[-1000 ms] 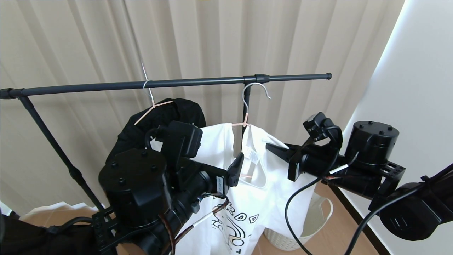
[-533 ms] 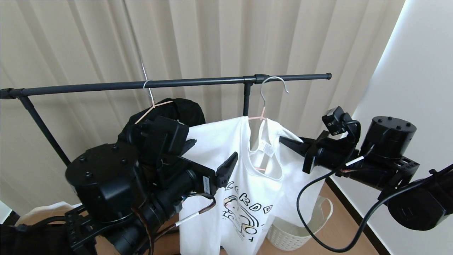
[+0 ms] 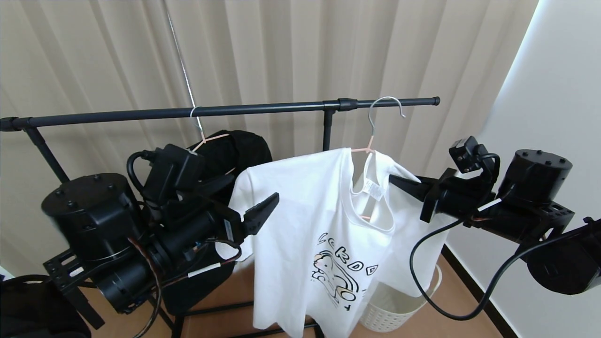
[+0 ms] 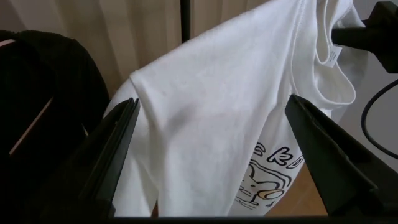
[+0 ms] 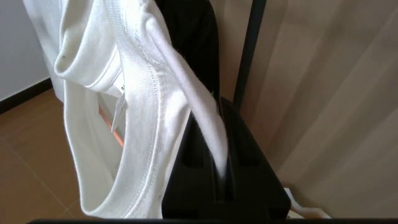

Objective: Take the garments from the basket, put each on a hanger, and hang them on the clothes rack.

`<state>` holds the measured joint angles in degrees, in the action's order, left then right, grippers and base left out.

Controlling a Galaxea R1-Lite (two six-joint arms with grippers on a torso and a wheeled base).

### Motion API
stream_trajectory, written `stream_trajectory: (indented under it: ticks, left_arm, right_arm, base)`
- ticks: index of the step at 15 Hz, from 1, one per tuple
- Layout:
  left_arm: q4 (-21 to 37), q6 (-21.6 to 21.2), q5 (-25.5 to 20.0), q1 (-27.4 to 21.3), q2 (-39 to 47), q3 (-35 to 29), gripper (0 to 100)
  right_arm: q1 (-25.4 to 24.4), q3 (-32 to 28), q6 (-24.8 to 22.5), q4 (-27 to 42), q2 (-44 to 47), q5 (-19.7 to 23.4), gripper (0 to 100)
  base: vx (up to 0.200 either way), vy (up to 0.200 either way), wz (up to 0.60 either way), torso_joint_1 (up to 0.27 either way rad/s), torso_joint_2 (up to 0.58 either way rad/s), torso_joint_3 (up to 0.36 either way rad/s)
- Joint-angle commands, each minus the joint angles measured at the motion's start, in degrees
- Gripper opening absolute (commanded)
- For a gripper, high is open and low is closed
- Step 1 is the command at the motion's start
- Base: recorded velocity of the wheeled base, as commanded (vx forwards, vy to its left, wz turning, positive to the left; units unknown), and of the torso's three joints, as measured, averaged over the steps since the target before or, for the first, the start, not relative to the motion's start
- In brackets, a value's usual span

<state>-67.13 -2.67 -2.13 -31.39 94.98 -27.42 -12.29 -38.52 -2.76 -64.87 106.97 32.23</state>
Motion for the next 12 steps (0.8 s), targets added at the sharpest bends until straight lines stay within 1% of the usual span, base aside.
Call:
stream_trajectory:
  ticks: [1,3,4,5,6,9,12]
  left_arm:
    - [-0.19,0.03,-5.51,5.46,0.03,0.79,100]
    - [-0.19,0.03,-12.98,9.51,0.47,1.84,100]
    - [-0.19,0.03,-15.62,10.91,1.09,2.02,100]
    - [-0.19,0.03,-19.84,13.64,2.41,2.28,100]
    - [-0.19,-0.05,-21.42,14.96,3.72,2.28,100]
    - [-0.89,-0.05,-21.77,15.83,7.42,2.19,100]
    - [-4.94,0.21,-21.51,15.83,11.28,2.19,100]
  right_arm:
    - [1.13,0.29,-0.58,0.0,-0.1,1.34,0]
    - [1.48,0.55,-0.94,-0.09,-0.19,2.66,0]
    - [1.48,0.55,-0.94,-0.35,-0.36,2.75,0]
    - [1.83,0.73,-0.94,-0.35,-0.45,3.72,0]
    - [2.18,0.91,-0.85,-0.35,-0.54,4.42,0]
    - [2.18,0.99,-0.85,-0.35,-1.15,4.59,0]
    - [2.18,1.34,-0.85,-0.35,-1.5,4.59,0]
  base:
    - [0.0,0.0,0.0,0.0,0.0,0.0]
    - [0.0,0.0,0.0,0.0,0.0,0.0]
    - [0.0,0.0,0.0,0.0,0.0,0.0]
    - [0.0,0.0,0.0,0.0,0.0,0.0]
    - [0.0,0.0,0.0,0.0,0.0,0.0]
    - [0.0,0.0,0.0,0.0,0.0,0.0]
    - [0.0,0.0,0.0,0.0,0.0,0.0]
